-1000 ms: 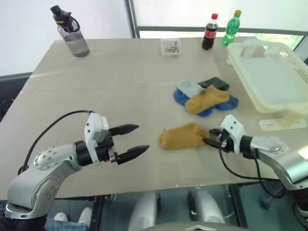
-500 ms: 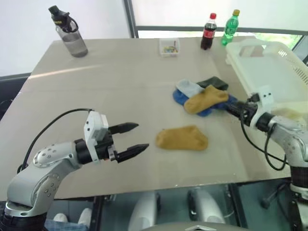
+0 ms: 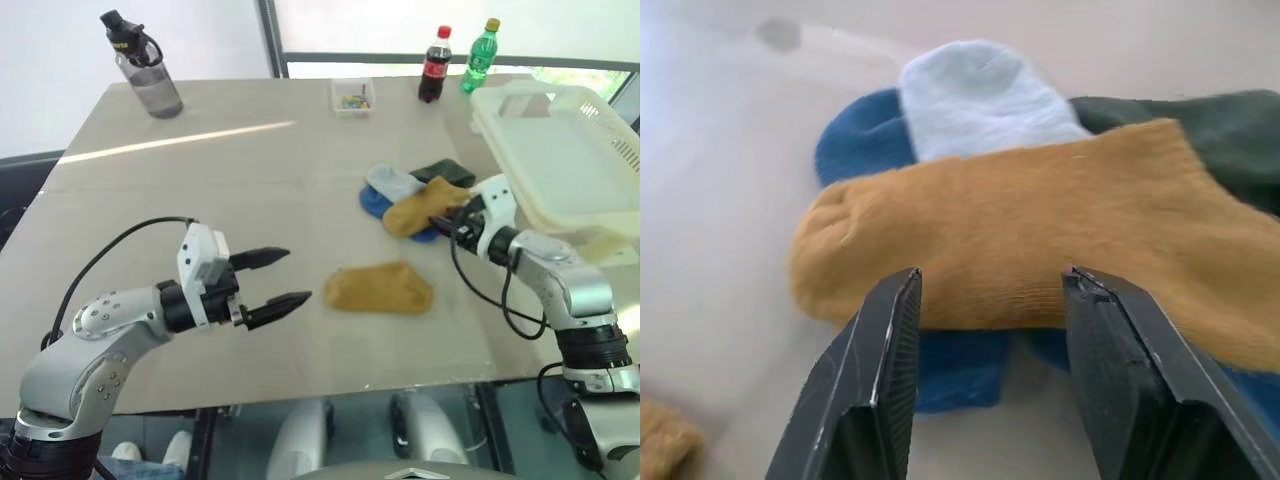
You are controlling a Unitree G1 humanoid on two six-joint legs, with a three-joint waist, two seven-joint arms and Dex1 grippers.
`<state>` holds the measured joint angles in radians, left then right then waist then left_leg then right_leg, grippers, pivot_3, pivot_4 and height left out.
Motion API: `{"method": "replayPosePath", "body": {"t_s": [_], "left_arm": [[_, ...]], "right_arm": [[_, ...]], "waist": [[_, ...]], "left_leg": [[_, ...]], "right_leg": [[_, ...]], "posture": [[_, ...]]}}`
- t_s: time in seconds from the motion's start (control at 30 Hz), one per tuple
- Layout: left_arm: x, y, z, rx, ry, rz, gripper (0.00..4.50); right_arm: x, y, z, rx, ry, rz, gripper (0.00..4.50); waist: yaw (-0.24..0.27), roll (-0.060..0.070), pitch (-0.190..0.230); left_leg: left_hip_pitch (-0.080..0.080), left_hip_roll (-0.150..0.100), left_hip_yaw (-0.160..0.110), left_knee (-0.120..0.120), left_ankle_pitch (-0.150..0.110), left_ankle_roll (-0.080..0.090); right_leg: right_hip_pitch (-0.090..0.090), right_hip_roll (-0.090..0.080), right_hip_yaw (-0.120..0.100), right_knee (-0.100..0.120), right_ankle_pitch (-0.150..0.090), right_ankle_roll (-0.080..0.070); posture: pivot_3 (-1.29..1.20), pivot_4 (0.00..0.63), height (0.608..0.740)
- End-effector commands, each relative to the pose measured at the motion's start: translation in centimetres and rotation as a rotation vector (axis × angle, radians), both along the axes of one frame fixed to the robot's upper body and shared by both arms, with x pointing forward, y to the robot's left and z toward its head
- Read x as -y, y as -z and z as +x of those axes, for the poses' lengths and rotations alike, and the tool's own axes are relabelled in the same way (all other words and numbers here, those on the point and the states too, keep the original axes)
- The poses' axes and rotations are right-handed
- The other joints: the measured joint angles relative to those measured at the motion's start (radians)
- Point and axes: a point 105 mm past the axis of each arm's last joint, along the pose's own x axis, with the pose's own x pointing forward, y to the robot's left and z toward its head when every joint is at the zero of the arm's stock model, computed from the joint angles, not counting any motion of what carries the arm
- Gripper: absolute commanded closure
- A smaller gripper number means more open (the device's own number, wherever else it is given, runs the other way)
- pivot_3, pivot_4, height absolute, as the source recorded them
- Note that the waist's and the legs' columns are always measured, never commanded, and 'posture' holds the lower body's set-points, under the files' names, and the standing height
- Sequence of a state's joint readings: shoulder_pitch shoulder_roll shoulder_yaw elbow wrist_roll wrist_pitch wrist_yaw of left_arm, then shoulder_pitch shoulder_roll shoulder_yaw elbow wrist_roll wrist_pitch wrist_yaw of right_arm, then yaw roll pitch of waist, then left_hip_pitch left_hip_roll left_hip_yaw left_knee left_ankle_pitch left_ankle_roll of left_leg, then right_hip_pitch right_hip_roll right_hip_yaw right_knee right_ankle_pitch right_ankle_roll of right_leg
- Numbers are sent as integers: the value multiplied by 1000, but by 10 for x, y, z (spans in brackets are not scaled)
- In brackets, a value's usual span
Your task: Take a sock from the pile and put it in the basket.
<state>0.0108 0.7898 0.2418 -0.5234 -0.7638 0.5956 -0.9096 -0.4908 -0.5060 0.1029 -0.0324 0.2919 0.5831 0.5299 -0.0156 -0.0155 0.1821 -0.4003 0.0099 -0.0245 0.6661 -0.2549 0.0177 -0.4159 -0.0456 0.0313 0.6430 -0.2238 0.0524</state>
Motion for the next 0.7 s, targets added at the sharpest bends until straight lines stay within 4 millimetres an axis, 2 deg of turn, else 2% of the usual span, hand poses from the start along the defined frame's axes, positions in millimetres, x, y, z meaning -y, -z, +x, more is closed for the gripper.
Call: {"method": "replayPosePath", "body": {"t_s": [0.03,0.3,0.47,0.57,0.63,0.67,0.7], "left_arm": [[3,-6,1,32,10,-1,0],[3,-6,2,34,15,0,0],[2,-7,1,36,12,3,0],[1,-7,1,36,8,5,0],[1,-6,1,37,6,4,0],[1,-6,1,37,5,2,0],[2,-6,1,37,4,1,0]], "right_arm": [[-28,-16,-6,97,-107,-36,2247],[-58,-6,-5,100,-176,-92,2247],[-59,11,0,50,-170,-179,2247],[-60,12,1,29,-160,-163,3121],[-58,14,0,-1,-158,-163,4117],[-57,16,0,-14,-158,-170,4457],[-56,17,0,-21,-157,-174,4457]], "waist": [[-1,0,0],[0,0,0],[1,0,0],[0,0,0],[0,0,0],[0,0,0],[0,0,0]], "left_leg": [[0,0,0,0,0,0],[0,0,-1,0,0,0],[0,0,-1,0,0,0],[0,0,-1,0,0,0],[0,0,-1,0,0,0],[0,0,-2,0,0,0],[0,0,-2,0,0,0]], "right_leg": [[0,0,0,0,0,0],[0,0,0,0,0,0],[0,0,0,0,0,0],[0,0,0,0,0,0],[0,0,0,0,0,0],[0,0,0,0,0,0],[0,0,0,0,0,0]], "posture": [[0,150,740],[0,150,740],[0,150,740],[0,150,740],[0,150,740],[0,150,740],[0,150,740]]}}
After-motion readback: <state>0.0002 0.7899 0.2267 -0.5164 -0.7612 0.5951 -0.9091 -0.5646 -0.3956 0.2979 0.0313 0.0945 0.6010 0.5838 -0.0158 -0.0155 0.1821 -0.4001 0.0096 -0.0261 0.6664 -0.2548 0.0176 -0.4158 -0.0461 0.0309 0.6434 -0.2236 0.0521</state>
